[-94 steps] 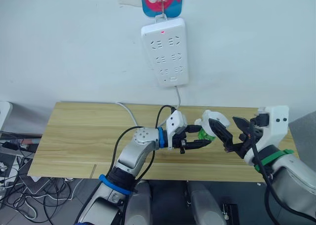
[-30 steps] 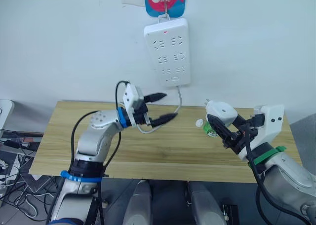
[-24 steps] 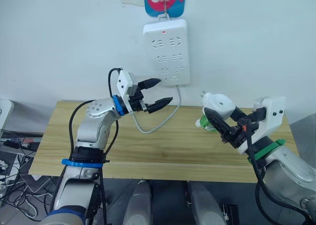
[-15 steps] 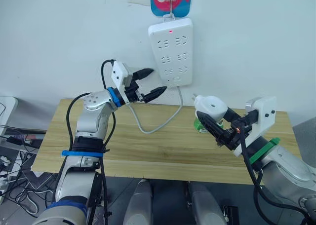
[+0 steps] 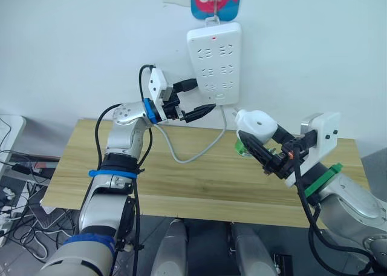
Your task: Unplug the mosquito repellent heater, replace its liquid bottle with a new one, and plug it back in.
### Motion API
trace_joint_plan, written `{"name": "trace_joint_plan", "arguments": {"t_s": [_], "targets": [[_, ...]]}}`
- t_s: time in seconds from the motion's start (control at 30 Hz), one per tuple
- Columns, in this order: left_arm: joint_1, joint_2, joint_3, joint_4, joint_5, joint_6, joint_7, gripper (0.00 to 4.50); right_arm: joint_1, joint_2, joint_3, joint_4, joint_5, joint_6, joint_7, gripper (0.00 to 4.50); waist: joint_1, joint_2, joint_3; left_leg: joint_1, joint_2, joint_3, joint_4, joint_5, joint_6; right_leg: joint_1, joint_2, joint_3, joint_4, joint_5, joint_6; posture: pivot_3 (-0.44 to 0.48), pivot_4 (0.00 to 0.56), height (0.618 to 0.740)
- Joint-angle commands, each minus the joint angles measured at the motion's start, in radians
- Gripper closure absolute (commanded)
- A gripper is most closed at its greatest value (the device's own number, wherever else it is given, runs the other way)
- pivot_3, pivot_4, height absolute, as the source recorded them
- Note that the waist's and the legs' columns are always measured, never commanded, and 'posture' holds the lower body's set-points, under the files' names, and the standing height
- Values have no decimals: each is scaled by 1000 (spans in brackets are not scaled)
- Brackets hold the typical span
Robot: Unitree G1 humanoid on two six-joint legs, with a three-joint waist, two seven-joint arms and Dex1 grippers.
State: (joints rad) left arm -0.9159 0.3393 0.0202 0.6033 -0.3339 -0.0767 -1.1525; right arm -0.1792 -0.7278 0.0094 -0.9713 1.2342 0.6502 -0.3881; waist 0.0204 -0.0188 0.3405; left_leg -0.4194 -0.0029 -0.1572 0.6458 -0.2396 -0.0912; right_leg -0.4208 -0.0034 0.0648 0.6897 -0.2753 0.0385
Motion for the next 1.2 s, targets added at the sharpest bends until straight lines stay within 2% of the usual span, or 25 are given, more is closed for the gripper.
{"name": "trace_joint_plan", "arguments": {"t_s": [0.03,0.17,0.43,0.63,0.83,1.2], "targets": [[-27,1,8,-8,-4,-22,-16,0,-6,19,-8,-20,-30,-4,-15,1572,1,0,0,0,-1,0,0,0,0,0,-1,0,0,0,0,154,284,740],[7,1,18,-96,-41,72,-3,828,-9,42,-7,-15,-81,9,-40,1572,0,-1,-1,-1,-1,-1,0,1,-1,0,-1,-1,0,0,1,159,283,740],[-6,-18,24,-126,-52,136,27,3191,-58,91,1,11,-154,36,-38,1572,0,-1,-1,-2,-1,-2,0,2,-2,-1,-2,-2,0,-1,1,161,284,740],[10,-26,22,-163,-61,178,44,3205,-141,126,42,28,-215,92,-42,1572,0,-1,-1,-2,-2,-3,0,2,-2,-1,-2,-2,2,-1,1,156,290,740],[13,-29,18,-175,-54,186,50,3205,-201,206,99,67,-301,148,-53,1572,1,-1,-1,-2,-2,-3,0,3,-2,-1,-2,-3,2,-1,1,157,292,740],[26,-27,10,-187,-40,173,44,3205,-237,279,81,126,-453,211,1,1572,0,-1,-1,-2,-3,-3,0,3,-2,-2,-3,-3,2,-1,1,159,298,740]]}}
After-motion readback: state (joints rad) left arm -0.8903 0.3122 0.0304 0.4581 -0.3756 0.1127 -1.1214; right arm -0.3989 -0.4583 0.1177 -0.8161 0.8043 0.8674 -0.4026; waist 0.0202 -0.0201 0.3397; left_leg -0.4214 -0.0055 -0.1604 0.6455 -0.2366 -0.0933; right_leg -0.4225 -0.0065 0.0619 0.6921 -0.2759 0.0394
